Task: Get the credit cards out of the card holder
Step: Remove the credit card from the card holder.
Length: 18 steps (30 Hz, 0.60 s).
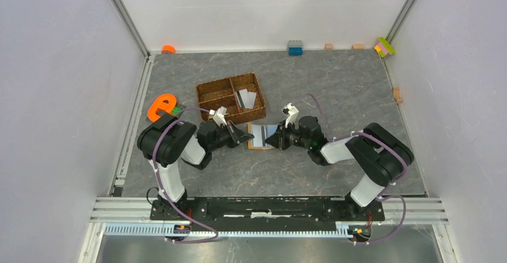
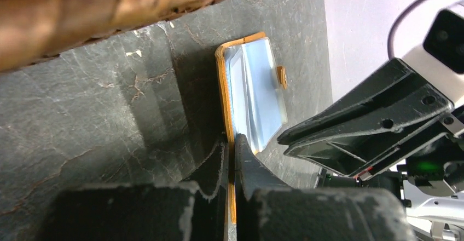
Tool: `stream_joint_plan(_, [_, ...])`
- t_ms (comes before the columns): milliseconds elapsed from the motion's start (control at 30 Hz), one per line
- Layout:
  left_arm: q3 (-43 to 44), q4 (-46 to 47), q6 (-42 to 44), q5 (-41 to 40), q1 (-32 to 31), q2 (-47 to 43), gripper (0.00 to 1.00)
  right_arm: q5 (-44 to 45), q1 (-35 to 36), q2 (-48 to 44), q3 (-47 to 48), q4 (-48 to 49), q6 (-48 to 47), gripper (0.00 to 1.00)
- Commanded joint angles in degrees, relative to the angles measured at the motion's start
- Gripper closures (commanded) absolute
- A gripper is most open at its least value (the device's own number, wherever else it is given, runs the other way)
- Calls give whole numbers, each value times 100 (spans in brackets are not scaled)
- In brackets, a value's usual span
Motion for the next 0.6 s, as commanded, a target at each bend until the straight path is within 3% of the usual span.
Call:
stream_joint_plan(0, [27,-7,431,-18,-83,-11,98,-918,-117,494,468,585,526,83])
stream_joint_plan(300, [7,-380,581,-182,-171,-243,98,-683,-454,706,535,320,753,69])
stream_joint_plan(567, [9,-171,480,-90,-176,-156,98,-753,-612,951,560,126,841,64])
